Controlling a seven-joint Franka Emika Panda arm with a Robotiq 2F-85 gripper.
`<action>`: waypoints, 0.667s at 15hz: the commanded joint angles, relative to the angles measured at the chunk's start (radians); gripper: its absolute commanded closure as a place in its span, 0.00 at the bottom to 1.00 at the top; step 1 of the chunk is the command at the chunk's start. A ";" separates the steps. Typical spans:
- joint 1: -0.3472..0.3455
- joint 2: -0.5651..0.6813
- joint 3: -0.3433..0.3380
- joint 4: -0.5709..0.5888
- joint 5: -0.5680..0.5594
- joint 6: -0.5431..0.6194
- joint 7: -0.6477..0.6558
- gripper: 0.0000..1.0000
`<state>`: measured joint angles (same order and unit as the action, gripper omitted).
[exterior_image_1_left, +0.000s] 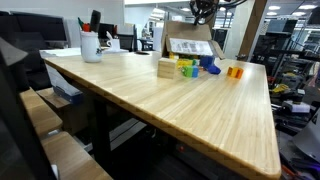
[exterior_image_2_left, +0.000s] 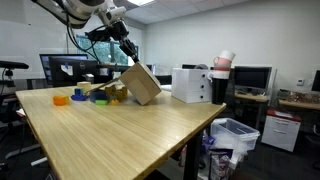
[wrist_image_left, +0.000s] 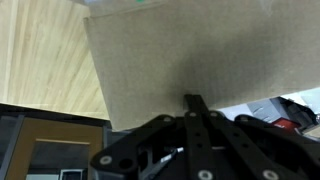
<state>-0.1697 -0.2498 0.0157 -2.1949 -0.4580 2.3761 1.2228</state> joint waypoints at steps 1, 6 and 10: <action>-0.020 -0.041 0.028 -0.053 -0.086 0.033 0.101 0.99; -0.014 -0.043 0.042 -0.057 -0.162 0.031 0.175 0.99; -0.008 -0.044 0.044 -0.062 -0.196 0.026 0.215 0.99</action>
<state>-0.1693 -0.2676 0.0494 -2.2199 -0.6095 2.3773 1.3773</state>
